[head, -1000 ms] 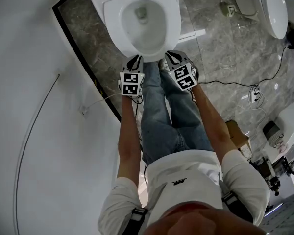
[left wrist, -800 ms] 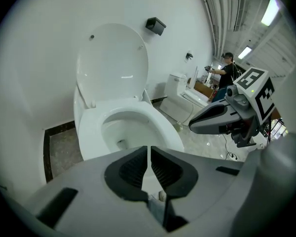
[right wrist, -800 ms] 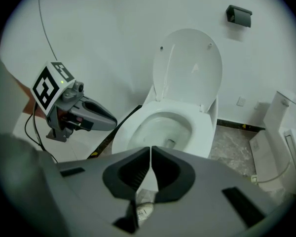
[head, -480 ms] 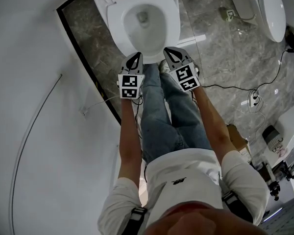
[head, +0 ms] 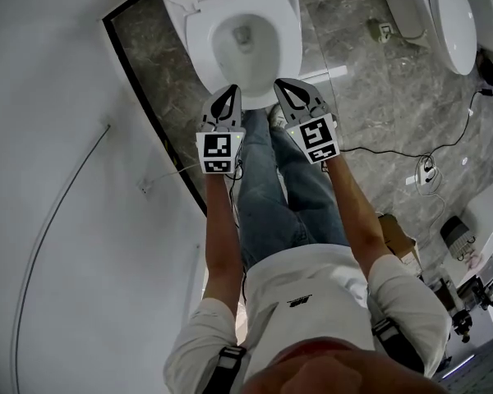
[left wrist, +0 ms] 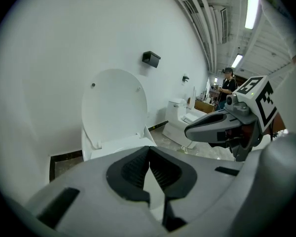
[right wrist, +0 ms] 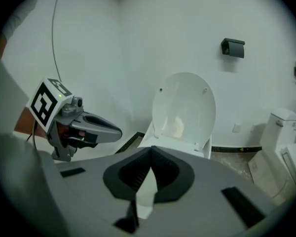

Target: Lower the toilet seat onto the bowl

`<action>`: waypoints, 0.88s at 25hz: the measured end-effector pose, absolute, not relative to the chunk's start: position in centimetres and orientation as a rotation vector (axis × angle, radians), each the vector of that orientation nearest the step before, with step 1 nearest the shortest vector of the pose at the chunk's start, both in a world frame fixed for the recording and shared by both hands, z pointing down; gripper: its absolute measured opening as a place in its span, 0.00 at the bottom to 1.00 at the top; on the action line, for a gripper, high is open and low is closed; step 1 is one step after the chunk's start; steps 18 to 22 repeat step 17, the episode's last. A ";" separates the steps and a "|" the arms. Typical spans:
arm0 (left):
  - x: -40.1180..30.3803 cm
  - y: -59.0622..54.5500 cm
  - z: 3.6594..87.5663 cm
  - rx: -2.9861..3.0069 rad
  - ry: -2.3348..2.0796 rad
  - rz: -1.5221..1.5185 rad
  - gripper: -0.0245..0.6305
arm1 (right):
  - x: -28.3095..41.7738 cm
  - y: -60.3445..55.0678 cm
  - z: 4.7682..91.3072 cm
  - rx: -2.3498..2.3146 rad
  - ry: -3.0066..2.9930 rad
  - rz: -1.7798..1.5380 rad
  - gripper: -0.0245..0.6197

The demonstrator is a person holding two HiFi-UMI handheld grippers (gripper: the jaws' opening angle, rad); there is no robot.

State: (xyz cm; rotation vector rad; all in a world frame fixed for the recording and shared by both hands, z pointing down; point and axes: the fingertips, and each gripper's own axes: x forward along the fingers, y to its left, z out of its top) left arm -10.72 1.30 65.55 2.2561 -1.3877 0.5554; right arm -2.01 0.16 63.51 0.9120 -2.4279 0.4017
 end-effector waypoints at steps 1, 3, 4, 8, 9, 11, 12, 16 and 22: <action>-10.7 1.1 64.8 2.266 -1.394 0.550 0.08 | -2.0 0.1 62.9 0.918 -2.436 0.397 0.08; -10.6 0.9 63.3 2.285 -1.405 0.538 0.08 | -2.1 -0.1 61.9 0.930 -2.449 0.388 0.08; -10.6 0.8 62.7 2.293 -1.410 0.531 0.08 | -2.1 -0.1 61.3 0.935 -2.455 0.384 0.08; -10.7 1.1 60.4 2.306 -1.431 0.519 0.08 | -2.1 0.2 59.3 0.939 -2.471 0.366 0.08; -10.6 1.1 59.8 2.309 -1.437 0.517 0.08 | -2.0 0.2 58.7 0.940 -2.476 0.362 0.08; -10.4 1.0 58.7 2.318 -1.444 0.514 0.08 | -1.6 0.1 57.7 0.947 -2.483 0.355 0.08; -10.2 1.0 58.2 2.323 -1.446 0.513 0.08 | -1.5 0.2 57.2 0.949 -2.485 0.352 0.08; -9.7 1.8 56.7 2.333 -1.440 0.508 0.08 | -1.2 1.0 55.5 0.954 -2.491 0.352 0.08; -9.5 2.0 56.3 2.335 -1.437 0.508 0.08 | -1.1 1.2 55.1 0.956 -2.491 0.354 0.08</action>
